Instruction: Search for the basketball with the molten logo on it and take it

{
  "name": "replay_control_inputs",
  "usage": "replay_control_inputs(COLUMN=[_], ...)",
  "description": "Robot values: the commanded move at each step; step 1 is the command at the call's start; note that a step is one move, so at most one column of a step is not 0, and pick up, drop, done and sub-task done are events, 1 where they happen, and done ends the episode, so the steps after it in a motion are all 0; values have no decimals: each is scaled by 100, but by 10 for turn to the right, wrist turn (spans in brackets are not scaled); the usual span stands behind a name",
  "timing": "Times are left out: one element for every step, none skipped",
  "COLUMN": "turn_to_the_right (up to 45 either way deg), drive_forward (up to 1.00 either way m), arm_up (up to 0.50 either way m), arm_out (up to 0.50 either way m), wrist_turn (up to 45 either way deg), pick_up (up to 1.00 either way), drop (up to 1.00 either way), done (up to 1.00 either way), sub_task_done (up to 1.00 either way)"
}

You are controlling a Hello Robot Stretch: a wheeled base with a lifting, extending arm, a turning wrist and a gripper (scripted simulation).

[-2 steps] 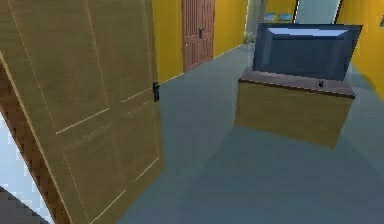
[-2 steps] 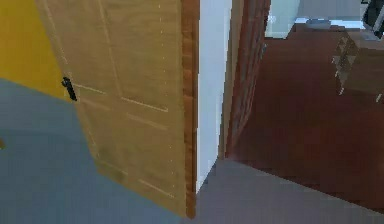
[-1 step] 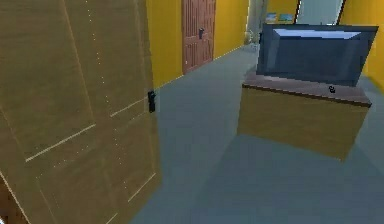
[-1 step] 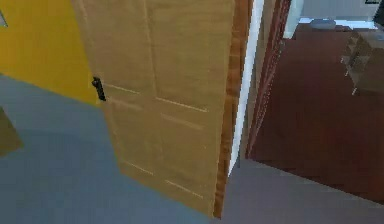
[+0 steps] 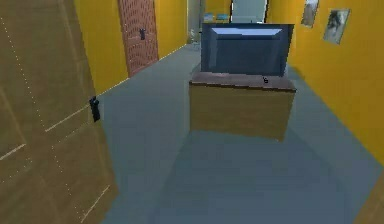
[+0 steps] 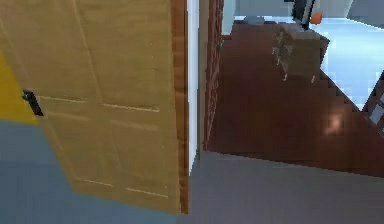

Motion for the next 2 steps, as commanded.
replay_control_inputs(turn_to_the_right=[0, 0], drive_forward=[100, 35], arm_up=[0, 0], arm_out=[0, 0], wrist_turn=[0, 0], pick_up=[0, 0], drop=[0, 0], done=[0, 0], sub_task_done=[0, 0])
